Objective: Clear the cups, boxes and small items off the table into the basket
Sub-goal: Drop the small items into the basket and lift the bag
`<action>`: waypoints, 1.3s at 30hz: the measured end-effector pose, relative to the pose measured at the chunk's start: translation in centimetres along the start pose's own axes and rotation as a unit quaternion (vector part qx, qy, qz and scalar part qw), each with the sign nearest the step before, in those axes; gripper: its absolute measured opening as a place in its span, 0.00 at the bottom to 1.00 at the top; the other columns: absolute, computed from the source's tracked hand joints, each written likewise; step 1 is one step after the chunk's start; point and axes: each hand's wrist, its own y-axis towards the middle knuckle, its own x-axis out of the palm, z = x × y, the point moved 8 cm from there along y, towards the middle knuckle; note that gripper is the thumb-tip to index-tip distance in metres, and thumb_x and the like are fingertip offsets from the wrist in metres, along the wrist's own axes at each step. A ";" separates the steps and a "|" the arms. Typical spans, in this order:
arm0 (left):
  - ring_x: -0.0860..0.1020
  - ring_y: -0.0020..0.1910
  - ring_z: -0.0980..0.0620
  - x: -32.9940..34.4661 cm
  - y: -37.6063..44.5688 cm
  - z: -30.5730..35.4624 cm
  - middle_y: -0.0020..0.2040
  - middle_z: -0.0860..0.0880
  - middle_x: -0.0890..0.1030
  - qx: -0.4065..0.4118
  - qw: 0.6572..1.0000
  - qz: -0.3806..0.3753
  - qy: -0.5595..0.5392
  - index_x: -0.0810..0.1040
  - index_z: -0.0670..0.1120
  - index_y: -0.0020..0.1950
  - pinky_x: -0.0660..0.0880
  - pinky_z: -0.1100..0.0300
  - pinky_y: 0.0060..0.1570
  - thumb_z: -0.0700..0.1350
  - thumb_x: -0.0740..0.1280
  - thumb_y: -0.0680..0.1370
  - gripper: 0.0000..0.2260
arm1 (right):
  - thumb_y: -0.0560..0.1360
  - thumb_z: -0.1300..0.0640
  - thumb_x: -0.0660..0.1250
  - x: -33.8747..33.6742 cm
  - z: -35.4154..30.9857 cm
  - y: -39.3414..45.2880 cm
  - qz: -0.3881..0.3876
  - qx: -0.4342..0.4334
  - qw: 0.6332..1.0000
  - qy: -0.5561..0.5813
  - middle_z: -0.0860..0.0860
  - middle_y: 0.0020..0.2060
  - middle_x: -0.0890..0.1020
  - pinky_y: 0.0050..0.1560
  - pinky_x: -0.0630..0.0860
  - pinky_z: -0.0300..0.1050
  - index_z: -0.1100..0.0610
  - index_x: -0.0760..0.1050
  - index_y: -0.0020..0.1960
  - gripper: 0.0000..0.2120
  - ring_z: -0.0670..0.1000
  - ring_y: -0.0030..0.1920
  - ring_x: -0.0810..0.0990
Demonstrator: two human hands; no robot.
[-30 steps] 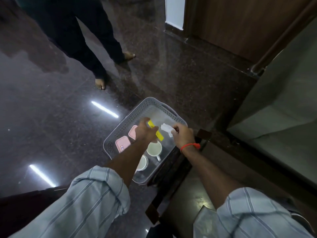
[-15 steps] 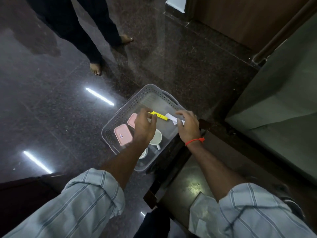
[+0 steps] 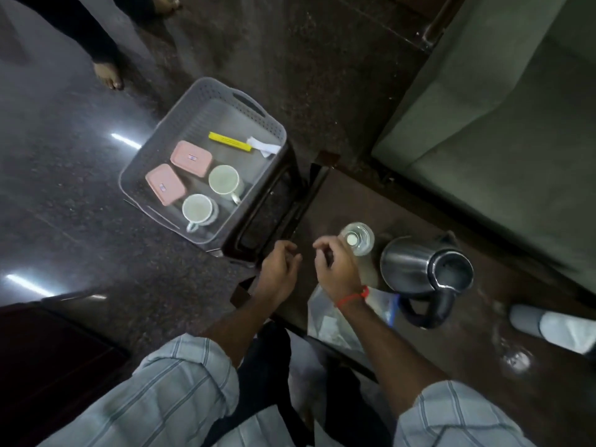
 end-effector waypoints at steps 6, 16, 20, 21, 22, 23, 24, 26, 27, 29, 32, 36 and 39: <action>0.78 0.62 0.43 8.8 -4.3 -6.6 0.62 0.43 0.77 -0.159 0.976 -0.140 0.052 0.70 0.44 0.73 0.71 0.60 0.54 0.45 0.69 0.80 0.22 | 0.74 0.67 0.66 -1.6 13.8 -10.0 -0.071 0.210 0.975 -0.027 0.51 0.47 0.77 0.57 0.74 0.46 0.58 0.79 0.51 0.09 0.50 0.46 0.77; 0.72 0.67 0.41 14.3 -4.8 -10.4 0.62 0.47 0.75 -0.254 0.948 -0.105 0.160 0.65 0.53 0.69 0.66 0.41 0.69 0.47 0.66 0.78 0.21 | 0.69 0.57 0.75 -3.5 28.1 -16.1 0.006 0.482 0.875 -0.031 0.67 0.64 0.74 0.66 0.73 0.59 0.66 0.68 0.69 0.33 0.67 0.66 0.73; 0.79 0.57 0.43 14.9 -4.6 -10.9 0.57 0.43 0.81 -0.231 0.960 -0.113 0.113 0.75 0.45 0.62 0.76 0.51 0.60 0.43 0.64 0.80 0.11 | 0.71 0.60 0.72 -1.2 28.0 -15.6 -0.016 0.496 0.866 0.066 0.62 0.54 0.83 0.58 0.79 0.60 0.59 0.71 0.66 0.24 0.65 0.54 0.82; 0.80 0.56 0.44 14.6 -4.6 -10.6 0.58 0.42 0.81 -0.215 0.961 -0.115 0.129 0.77 0.43 0.61 0.75 0.56 0.56 0.43 0.63 0.81 0.10 | 0.72 0.59 0.71 -1.0 27.5 -15.5 -0.021 0.490 0.869 0.069 0.63 0.53 0.83 0.57 0.79 0.61 0.59 0.73 0.63 0.20 0.65 0.53 0.83; 0.80 0.56 0.44 14.1 -4.7 -10.2 0.58 0.42 0.82 -0.202 0.962 -0.111 0.145 0.78 0.42 0.61 0.74 0.58 0.53 0.43 0.63 0.82 0.10 | 0.73 0.59 0.71 -0.6 26.9 -15.3 -0.025 0.481 0.872 0.082 0.64 0.51 0.84 0.56 0.79 0.62 0.59 0.75 0.59 0.15 0.66 0.52 0.83; 0.80 0.56 0.43 13.4 -4.8 -9.8 0.58 0.41 0.82 -0.191 0.964 -0.101 0.157 0.78 0.41 0.60 0.73 0.57 0.53 0.44 0.62 0.82 0.11 | 0.73 0.60 0.70 -0.5 26.1 -15.1 -0.031 0.474 0.874 0.103 0.64 0.49 0.84 0.55 0.80 0.62 0.59 0.77 0.56 0.11 0.66 0.51 0.83; 0.80 0.57 0.42 12.4 -4.9 -9.4 0.57 0.42 0.82 -0.185 0.966 -0.087 0.159 0.78 0.41 0.59 0.73 0.56 0.53 0.45 0.61 0.83 0.11 | 0.73 0.61 0.71 -0.3 25.1 -15.0 -0.037 0.465 0.875 0.128 0.64 0.47 0.84 0.54 0.81 0.61 0.58 0.78 0.53 0.09 0.65 0.48 0.83; 0.81 0.55 0.43 9.8 -5.4 -8.6 0.55 0.44 0.82 -0.185 0.974 -0.049 0.122 0.78 0.42 0.57 0.75 0.55 0.53 0.45 0.61 0.83 0.09 | 0.72 0.62 0.72 -0.5 22.8 -14.2 -0.046 0.441 0.881 0.168 0.59 0.41 0.84 0.47 0.82 0.54 0.57 0.79 0.48 0.06 0.59 0.42 0.82; 0.81 0.53 0.45 8.7 -5.6 -8.3 0.53 0.45 0.82 -0.182 0.979 -0.031 0.089 0.79 0.43 0.56 0.77 0.54 0.53 0.44 0.62 0.83 0.08 | 0.72 0.63 0.73 -0.6 21.8 -13.8 -0.047 0.427 0.885 0.180 0.57 0.40 0.84 0.46 0.81 0.54 0.57 0.79 0.47 0.06 0.57 0.40 0.82; 0.82 0.49 0.50 5.8 -6.0 -7.1 0.50 0.48 0.82 -0.159 0.987 -0.002 0.032 0.80 0.44 0.55 0.79 0.53 0.52 0.43 0.64 0.83 0.06 | 0.71 0.64 0.73 -1.3 18.9 -12.9 -0.046 0.399 0.896 0.190 0.57 0.40 0.85 0.46 0.82 0.56 0.57 0.80 0.47 0.06 0.56 0.39 0.82; 0.81 0.43 0.63 1.2 -5.7 -4.2 0.47 0.52 0.82 -0.094 0.993 0.019 -0.067 0.80 0.48 0.54 0.77 0.61 0.46 0.38 0.65 0.83 0.06 | 0.72 0.64 0.74 -2.3 13.7 -10.5 -0.047 0.362 0.903 0.226 0.58 0.39 0.85 0.43 0.81 0.52 0.56 0.80 0.43 0.05 0.52 0.37 0.84; 0.81 0.38 0.60 -6.3 -3.4 -0.3 0.42 0.56 0.84 -0.041 0.990 0.080 -0.112 0.78 0.56 0.49 0.79 0.60 0.40 0.43 0.68 0.83 0.08 | 0.75 0.66 0.72 -3.2 5.4 -5.1 -0.052 0.287 0.915 0.280 0.57 0.40 0.86 0.40 0.83 0.45 0.61 0.79 0.49 0.04 0.49 0.38 0.84; 0.80 0.37 0.62 -12.1 -0.6 2.8 0.43 0.57 0.83 0.003 0.980 0.134 -0.147 0.76 0.58 0.53 0.76 0.65 0.33 0.43 0.68 0.82 0.09 | 0.75 0.67 0.71 -3.2 -0.3 -0.6 -0.052 0.238 0.919 0.310 0.50 0.35 0.85 0.33 0.79 0.36 0.61 0.77 0.48 0.05 0.45 0.34 0.83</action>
